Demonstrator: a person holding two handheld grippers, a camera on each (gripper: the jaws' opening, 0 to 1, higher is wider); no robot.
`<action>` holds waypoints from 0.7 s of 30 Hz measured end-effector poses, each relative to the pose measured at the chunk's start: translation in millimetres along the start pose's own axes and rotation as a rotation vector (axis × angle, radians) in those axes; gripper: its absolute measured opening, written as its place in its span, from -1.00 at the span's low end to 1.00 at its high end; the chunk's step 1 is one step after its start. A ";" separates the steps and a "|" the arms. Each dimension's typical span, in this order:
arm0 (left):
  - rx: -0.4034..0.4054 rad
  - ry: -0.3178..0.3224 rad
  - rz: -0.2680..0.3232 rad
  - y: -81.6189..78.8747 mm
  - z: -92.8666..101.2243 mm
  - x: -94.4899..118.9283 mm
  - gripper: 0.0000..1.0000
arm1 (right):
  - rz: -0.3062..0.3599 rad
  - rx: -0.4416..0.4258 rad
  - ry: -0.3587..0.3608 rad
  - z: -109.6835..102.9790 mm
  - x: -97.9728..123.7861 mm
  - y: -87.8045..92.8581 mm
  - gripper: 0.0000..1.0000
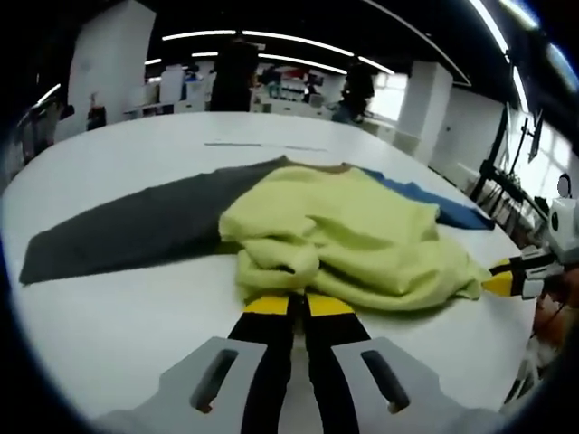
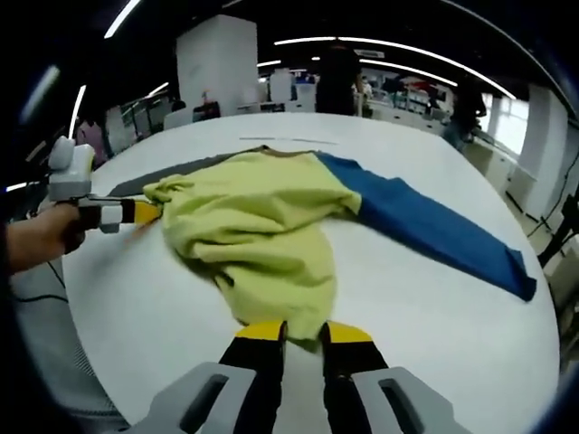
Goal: Fold the garment on the visible template until the final outline fits inside the template.
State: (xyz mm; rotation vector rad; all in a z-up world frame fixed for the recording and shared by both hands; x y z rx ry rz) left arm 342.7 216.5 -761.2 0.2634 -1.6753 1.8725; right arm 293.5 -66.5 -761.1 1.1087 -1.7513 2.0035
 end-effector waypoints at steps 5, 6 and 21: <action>0.004 0.006 0.016 -3.7 -1.9 1.7 -1.00 | -0.004 -0.004 0.000 -1.5 -1.2 -0.4 -0.90; 0.014 0.009 0.021 -4.5 -2.1 2.4 -1.00 | -0.005 -0.007 -0.004 -1.9 -1.5 -0.4 -0.94; 0.032 0.079 0.078 -25.8 -3.1 23.9 -1.00 | 0.007 -0.032 -0.038 1.1 6.3 -11.0 -1.00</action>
Point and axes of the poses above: the point that each gripper's makers call its tool centre point, and the gripper's own axes: x roughly backward along the fingers, z roughly to its right, y roughly out of its underside, the point moved 6 cm from there along x, roughly backward along the fingers
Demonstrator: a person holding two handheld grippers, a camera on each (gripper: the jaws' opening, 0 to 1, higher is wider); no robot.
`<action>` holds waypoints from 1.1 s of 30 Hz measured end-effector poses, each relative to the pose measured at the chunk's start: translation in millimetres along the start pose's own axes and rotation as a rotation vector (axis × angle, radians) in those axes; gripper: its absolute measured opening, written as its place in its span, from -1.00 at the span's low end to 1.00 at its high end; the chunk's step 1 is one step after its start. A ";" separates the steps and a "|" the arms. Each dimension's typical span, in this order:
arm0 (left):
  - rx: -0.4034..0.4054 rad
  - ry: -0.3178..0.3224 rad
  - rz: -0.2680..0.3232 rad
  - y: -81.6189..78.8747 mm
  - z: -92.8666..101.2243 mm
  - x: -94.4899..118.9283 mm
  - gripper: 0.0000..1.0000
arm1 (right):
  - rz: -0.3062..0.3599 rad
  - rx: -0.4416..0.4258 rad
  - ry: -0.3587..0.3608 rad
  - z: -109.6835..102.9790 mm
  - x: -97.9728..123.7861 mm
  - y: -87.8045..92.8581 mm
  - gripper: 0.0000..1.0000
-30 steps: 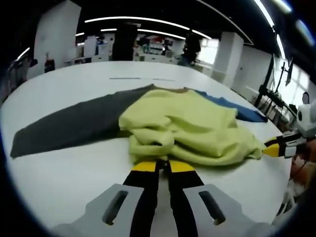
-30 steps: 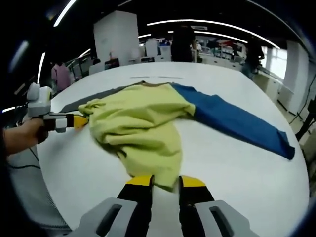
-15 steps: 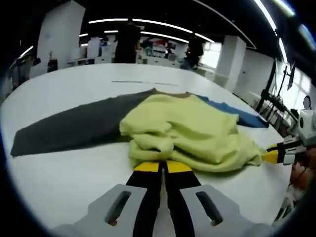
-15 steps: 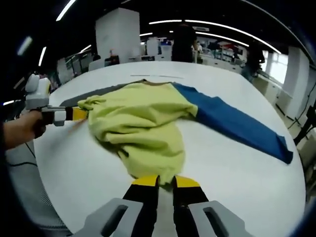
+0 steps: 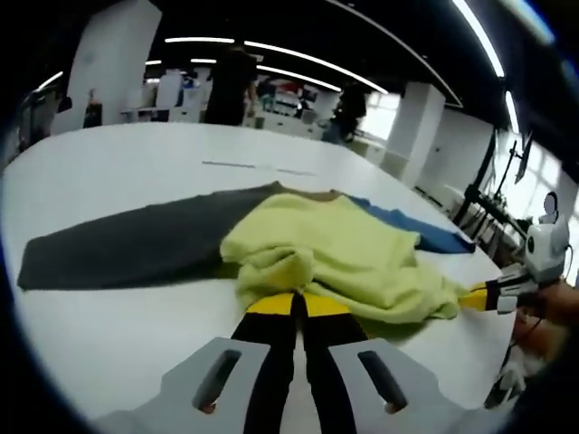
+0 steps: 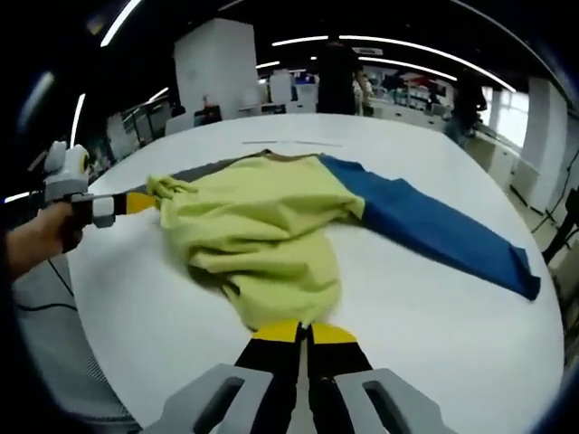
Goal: Fold the garment on the visible template until the final outline fits inside the template.
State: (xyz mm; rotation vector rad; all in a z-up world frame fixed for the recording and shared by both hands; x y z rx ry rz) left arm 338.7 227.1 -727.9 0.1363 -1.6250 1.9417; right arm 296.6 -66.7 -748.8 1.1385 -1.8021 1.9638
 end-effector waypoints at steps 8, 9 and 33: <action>-0.005 0.012 0.037 -14.3 1.1 19.1 -1.00 | 0.067 0.027 -0.022 -3.7 17.9 -25.4 -1.00; -0.002 0.012 0.038 -15.0 0.5 21.1 -1.00 | 0.075 0.031 -0.027 -4.9 20.2 -28.6 -1.00; 0.122 0.013 0.074 -28.6 -8.4 84.5 -1.00 | 0.075 0.003 -0.052 -5.3 57.3 -39.0 -1.00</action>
Point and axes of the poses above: the point that each gripper's makers call its tool centre point, and the gripper's own axes: x roughly backward along the fingers, z roughly to its right, y roughly out of its underside, the point moved 6 cm from there along x, roughly backward along the fingers
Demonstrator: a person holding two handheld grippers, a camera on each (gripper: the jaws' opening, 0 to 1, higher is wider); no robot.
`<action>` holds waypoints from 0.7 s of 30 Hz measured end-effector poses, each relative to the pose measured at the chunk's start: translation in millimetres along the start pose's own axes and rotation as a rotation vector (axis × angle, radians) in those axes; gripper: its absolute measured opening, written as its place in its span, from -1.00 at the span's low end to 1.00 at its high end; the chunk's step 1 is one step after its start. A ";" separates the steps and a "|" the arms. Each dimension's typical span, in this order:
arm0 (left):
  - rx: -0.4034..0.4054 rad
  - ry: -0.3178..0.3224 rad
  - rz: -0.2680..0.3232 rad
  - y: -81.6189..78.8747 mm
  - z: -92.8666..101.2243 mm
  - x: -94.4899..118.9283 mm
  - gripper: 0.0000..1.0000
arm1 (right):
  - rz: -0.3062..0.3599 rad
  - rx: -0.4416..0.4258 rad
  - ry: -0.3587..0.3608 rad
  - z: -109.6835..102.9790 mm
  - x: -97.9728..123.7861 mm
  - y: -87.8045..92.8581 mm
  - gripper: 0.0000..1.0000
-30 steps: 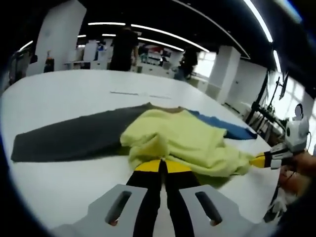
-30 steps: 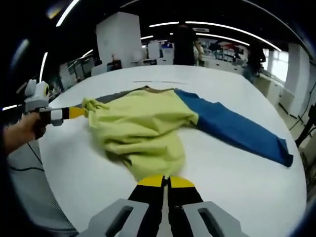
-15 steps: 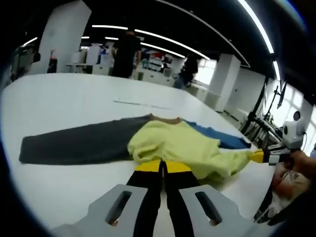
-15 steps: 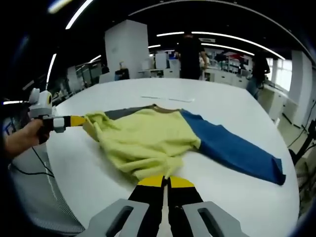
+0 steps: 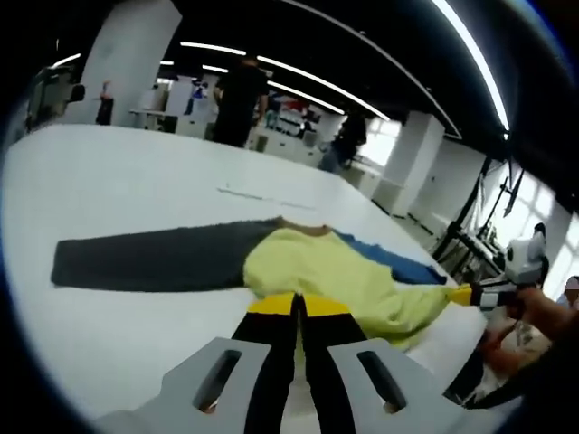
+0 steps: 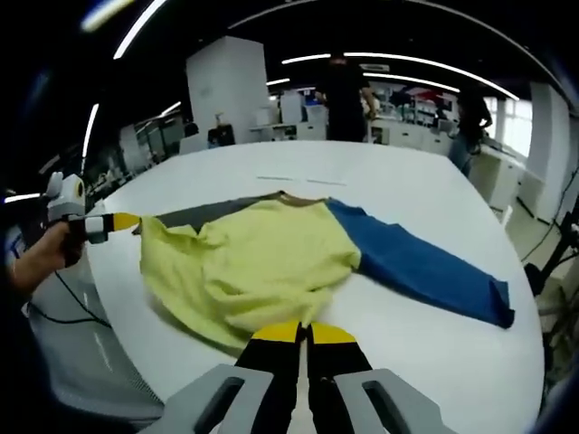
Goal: Fold the garment on the visible template until the final outline fits inside the template.
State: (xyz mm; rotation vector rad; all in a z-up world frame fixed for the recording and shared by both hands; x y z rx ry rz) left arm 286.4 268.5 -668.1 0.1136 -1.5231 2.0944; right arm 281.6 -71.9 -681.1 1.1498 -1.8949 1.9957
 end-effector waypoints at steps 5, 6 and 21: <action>0.060 -0.008 -0.032 11.9 -5.1 14.6 -1.00 | -0.018 -0.023 -0.007 -0.7 7.3 5.4 -1.00; 0.063 -0.010 -0.036 13.2 -5.5 16.6 -1.00 | -0.018 -0.026 -0.007 -0.8 8.9 6.0 -1.00; 0.134 -0.020 -0.148 40.7 -12.1 36.9 -1.00 | -0.091 -0.076 0.002 -1.2 25.2 32.4 -1.00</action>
Point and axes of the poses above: the point that each gripper's makers call its tool centre point, and the gripper's own axes: x roughly backward along the fingers, z roughly to its right, y roughly out of its underside, the point moved 6 cm from there along x, roughly backward along the fingers
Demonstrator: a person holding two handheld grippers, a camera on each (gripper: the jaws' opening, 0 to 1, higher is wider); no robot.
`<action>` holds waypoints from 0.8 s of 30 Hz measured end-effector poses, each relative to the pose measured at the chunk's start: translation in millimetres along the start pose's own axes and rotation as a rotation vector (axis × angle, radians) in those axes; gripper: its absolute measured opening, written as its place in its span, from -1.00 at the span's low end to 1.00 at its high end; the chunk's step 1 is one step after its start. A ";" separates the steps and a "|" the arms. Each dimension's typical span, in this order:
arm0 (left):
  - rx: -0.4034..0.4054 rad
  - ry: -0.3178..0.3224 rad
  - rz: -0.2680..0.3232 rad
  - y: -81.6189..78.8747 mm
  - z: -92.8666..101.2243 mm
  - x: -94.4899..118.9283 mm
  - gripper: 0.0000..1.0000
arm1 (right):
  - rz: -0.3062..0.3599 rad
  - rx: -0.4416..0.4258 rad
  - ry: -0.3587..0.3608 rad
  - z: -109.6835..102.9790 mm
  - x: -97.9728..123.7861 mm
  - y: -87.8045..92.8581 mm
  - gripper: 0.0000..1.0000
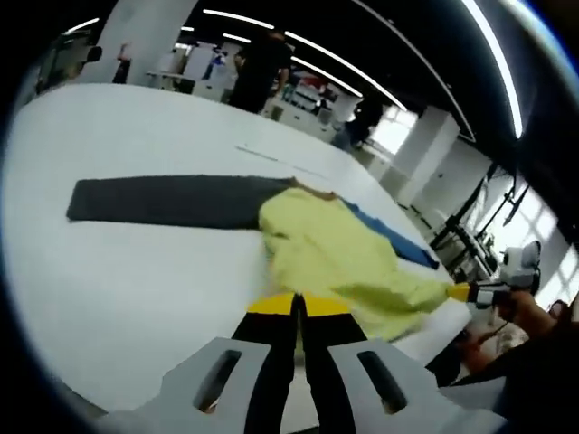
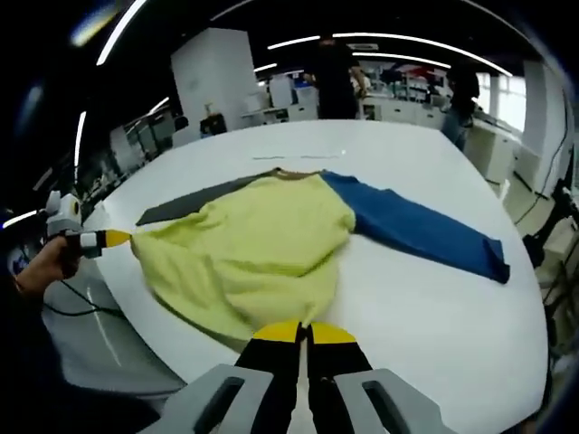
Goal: Fold the garment on the visible template until the final outline fits inside the template.
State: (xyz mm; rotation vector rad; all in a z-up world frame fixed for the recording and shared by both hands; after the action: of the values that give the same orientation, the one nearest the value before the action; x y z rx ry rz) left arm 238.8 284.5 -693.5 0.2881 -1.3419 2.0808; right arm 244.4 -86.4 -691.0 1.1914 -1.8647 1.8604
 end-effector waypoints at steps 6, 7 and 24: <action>0.011 -0.005 -0.047 7.8 -2.3 4.8 -1.00 | -0.032 -0.024 0.026 -1.7 7.4 12.5 -1.00; 0.005 -0.007 -0.057 9.2 -2.8 6.0 -1.00 | -0.042 -0.037 0.030 -2.3 8.9 16.8 -1.00; -0.007 -0.081 -0.208 39.7 -29.1 -1.4 -1.00 | -0.154 -0.116 0.069 -1.1 -3.4 71.7 -1.00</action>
State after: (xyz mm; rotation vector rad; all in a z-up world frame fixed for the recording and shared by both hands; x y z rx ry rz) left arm 219.8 298.5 -736.7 0.4921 -1.3062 1.9091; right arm 197.2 -94.9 -744.3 1.1805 -1.7651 1.6669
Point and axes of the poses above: the point that each gripper's makers call its tool centre point, and the gripper's own axes: x roughly backward along the fingers, z roughly to its right, y roughly out of its underside, the point moved 6 cm from there along x, roughly backward along the fingers
